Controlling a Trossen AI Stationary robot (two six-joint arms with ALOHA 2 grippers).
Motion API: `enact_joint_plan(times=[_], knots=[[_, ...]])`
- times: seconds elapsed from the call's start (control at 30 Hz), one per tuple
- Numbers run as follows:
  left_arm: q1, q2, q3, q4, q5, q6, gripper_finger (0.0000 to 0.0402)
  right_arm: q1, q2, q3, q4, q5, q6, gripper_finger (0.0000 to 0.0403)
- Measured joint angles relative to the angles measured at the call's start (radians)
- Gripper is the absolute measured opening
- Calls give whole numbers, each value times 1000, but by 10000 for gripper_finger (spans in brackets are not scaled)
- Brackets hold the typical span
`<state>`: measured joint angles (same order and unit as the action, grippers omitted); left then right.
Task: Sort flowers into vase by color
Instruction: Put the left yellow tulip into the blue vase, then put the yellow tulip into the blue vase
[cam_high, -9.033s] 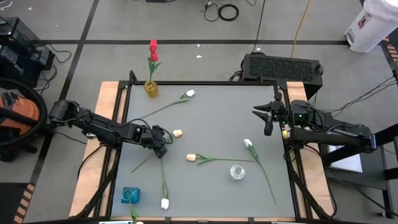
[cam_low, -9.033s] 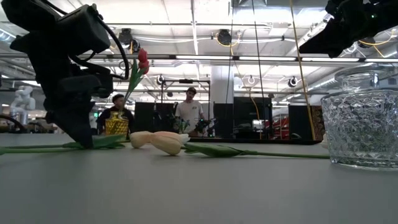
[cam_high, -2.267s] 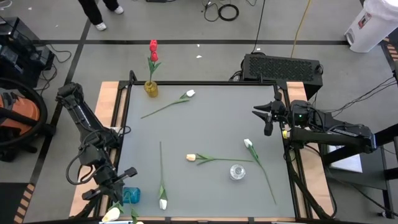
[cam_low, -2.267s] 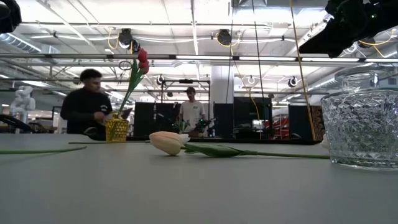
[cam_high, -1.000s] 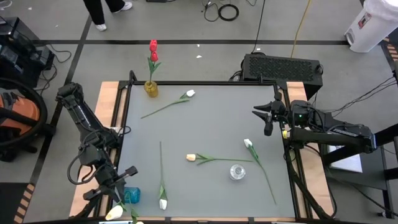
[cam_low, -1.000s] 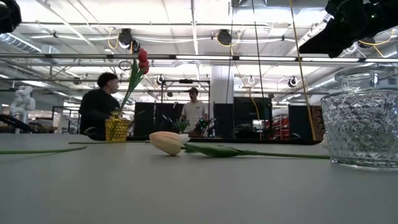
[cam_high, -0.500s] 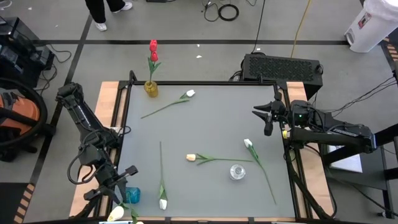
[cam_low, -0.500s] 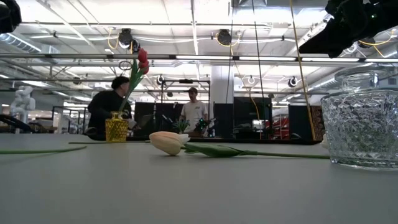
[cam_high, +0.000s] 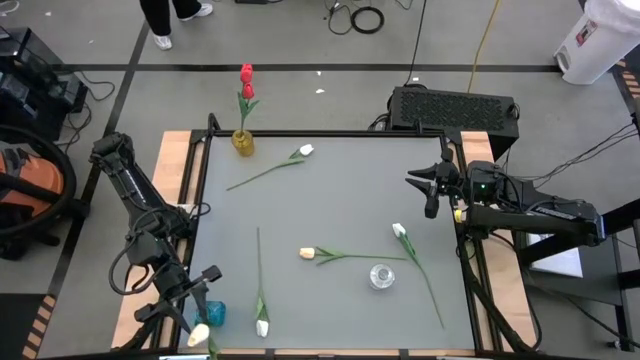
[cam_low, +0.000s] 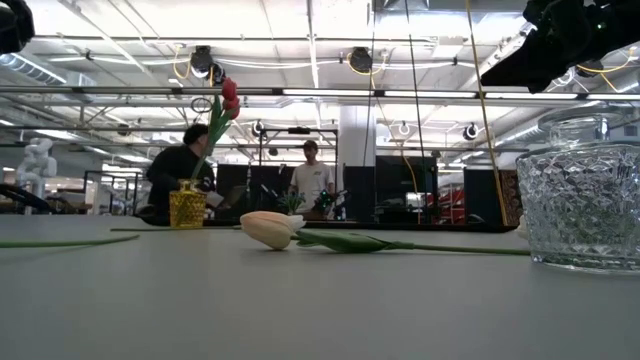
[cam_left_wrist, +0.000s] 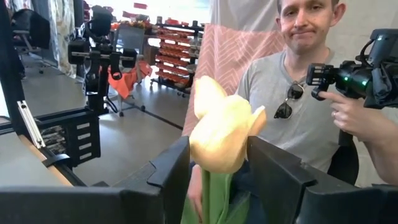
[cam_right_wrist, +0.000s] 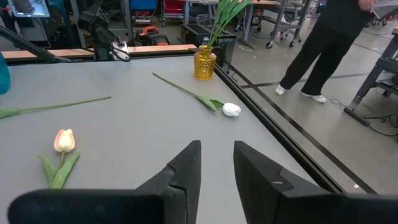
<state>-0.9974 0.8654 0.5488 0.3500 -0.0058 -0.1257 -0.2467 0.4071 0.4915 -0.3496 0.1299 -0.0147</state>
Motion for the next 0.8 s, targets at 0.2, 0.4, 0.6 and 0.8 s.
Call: enact_joint_plan(times=[0.2, 0.4, 0.6, 0.8], knots=[[0, -14, 0, -20, 0, 1, 167, 0, 0, 0, 0, 0, 0, 86], [2, -63, 0, -65, -58, 10, 167, 0, 0, 0, 0, 0, 0, 86], [2, -109, 0, -71, -64, 15, 167, 0, 0, 0, 0, 0, 0, 86], [2, -117, 0, -82, -96, 57, 167, 0, 0, 0, 0, 0, 0, 86]])
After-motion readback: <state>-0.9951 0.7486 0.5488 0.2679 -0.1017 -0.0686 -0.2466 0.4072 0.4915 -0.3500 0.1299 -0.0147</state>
